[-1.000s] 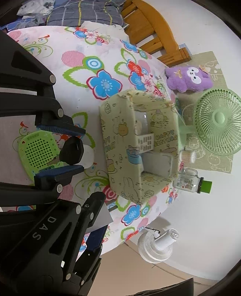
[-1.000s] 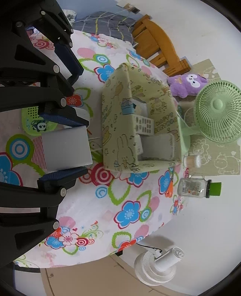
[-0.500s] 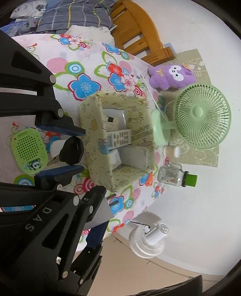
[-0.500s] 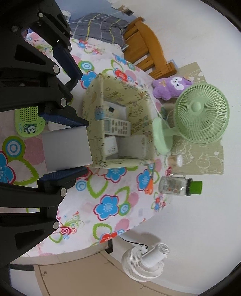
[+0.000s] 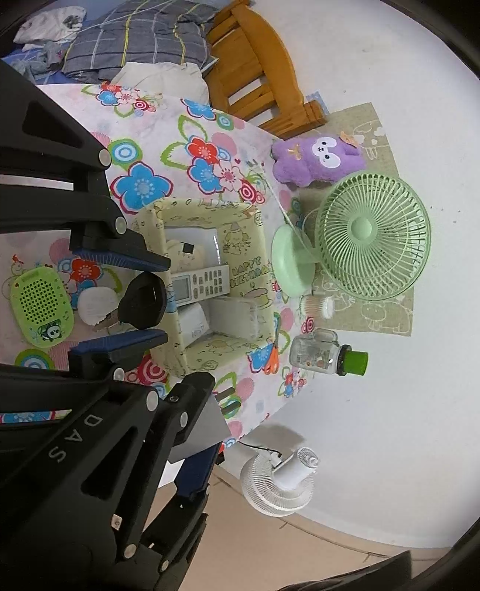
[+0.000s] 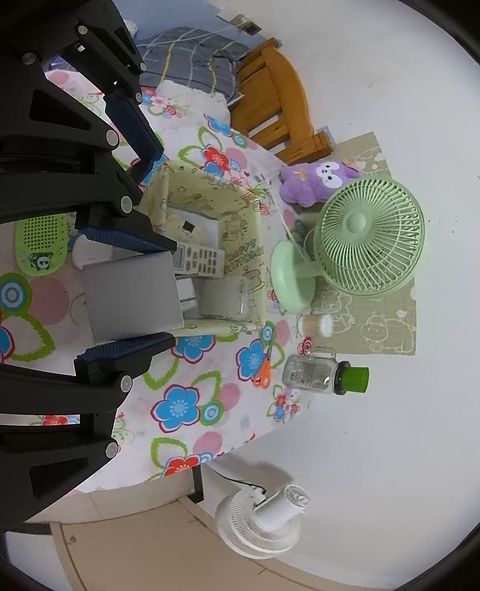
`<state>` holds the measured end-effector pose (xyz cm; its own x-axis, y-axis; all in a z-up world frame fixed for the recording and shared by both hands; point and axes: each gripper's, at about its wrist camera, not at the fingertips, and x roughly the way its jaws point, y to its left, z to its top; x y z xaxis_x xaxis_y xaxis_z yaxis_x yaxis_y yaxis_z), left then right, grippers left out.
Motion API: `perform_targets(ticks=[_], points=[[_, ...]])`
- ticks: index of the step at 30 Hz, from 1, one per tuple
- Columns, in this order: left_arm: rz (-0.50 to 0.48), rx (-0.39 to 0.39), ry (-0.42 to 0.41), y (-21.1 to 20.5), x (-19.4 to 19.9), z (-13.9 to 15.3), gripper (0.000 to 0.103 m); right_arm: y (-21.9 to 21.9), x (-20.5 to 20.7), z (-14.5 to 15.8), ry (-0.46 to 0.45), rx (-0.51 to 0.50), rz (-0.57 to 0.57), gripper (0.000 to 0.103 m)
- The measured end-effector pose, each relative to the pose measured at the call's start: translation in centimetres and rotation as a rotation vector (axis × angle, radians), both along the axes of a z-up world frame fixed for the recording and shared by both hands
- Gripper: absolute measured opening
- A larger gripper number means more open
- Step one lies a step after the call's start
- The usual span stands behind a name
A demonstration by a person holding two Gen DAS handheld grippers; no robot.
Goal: Organize rigid objects
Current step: 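Carry the key and white block over the fabric box with both tools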
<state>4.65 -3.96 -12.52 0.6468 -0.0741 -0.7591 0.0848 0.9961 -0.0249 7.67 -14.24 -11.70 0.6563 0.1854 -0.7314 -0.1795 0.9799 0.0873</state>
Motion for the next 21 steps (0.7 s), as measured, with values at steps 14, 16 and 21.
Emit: perform_targets(ticks=[14,16,21], points=[[0.044,0.008,-0.010,0.6,1.6,0.8,0.032,0.8,2.0,0.9,-0.031,-0.021,0.044,0.047],[0.049,0.010,-0.010,0.6,1.9,0.8,0.032,0.9,2.5,0.9,-0.028,-0.021,0.048,0.047],[0.064,0.005,-0.012,0.9,3.0,0.8,0.032,1.1,3.6,1.0,-0.024,-0.021,0.057,0.047]])
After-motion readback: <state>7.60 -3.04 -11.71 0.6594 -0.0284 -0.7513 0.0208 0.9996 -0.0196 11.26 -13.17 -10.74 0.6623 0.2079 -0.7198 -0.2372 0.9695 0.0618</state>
